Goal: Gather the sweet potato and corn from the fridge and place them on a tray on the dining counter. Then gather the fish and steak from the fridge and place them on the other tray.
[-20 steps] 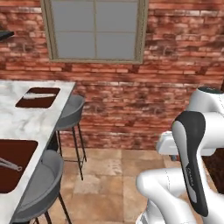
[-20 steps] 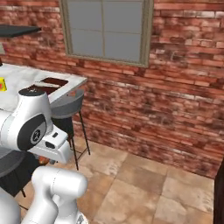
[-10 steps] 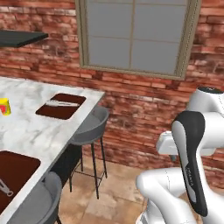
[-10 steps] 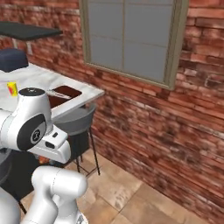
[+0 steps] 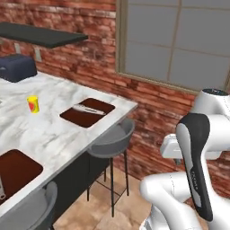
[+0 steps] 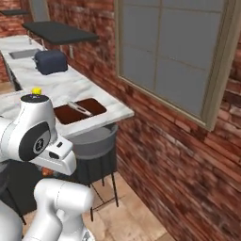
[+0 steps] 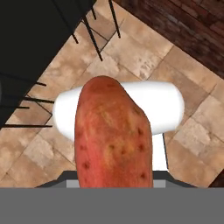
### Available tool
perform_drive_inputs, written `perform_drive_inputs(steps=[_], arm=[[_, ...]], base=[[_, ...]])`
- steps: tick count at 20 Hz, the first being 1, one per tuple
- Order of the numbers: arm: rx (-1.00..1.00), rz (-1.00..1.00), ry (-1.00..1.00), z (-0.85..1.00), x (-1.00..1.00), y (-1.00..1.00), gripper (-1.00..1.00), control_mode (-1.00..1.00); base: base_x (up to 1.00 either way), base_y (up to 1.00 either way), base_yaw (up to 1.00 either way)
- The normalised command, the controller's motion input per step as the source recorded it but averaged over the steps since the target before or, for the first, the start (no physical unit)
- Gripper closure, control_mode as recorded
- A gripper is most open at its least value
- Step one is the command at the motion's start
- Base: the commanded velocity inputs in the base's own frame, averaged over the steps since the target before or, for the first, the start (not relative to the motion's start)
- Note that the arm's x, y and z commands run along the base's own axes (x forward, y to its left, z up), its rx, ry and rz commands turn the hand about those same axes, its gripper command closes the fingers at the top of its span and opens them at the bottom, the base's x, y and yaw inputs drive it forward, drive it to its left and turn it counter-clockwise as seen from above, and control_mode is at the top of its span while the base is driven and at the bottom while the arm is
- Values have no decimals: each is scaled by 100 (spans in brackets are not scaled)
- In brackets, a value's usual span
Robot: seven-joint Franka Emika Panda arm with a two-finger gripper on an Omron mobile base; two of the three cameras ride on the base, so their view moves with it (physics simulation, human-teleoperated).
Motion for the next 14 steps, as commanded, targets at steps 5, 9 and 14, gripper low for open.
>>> perform_drive_inputs(steps=[5,9,14], arm=[[0,0,0,0,0,0,100,100],[0,0,0,0,0,0,100,100],[0,0,0,0,0,0,100,100]], base=[[46,-25,56],[50,-27,55],[68,-26,54]])
